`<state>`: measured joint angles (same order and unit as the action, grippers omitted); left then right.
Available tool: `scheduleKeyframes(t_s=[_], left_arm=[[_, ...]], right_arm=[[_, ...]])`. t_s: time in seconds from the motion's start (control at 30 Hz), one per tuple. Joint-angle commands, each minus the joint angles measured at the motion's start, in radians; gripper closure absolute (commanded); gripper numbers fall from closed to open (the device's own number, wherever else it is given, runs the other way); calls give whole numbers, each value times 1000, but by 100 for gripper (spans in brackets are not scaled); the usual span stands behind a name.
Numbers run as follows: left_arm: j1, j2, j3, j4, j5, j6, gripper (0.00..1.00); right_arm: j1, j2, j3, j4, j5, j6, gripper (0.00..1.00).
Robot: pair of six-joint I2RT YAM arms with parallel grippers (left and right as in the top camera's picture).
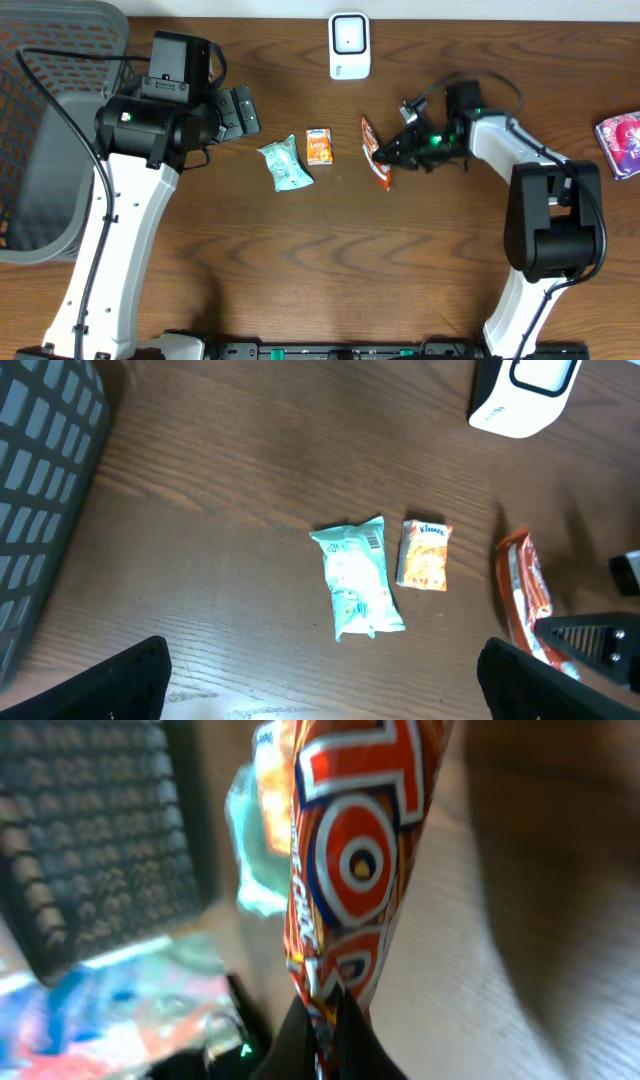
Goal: Scan the item barcode
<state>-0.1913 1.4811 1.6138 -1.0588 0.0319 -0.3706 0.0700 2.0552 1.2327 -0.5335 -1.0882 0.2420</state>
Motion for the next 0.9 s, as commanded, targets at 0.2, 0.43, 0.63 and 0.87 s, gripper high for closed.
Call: scheduleKeyframes(t_s=[0.2,0.43,0.63,0.87], left_arm=[[3,6,0,-3,2,-5,2],[3,6,0,-3,3,-5,2],[3,6,0,-3,3,-5,2],[3,6,0,-3,2,-5,2]], right_arm=[[-180,11,-142,33,-45,79,85],[-261,-6,-77,-116,71,48,70],[-239,-80,56,-325,247,-24,72],[-56,-192,106,-374,531,-21,66]])
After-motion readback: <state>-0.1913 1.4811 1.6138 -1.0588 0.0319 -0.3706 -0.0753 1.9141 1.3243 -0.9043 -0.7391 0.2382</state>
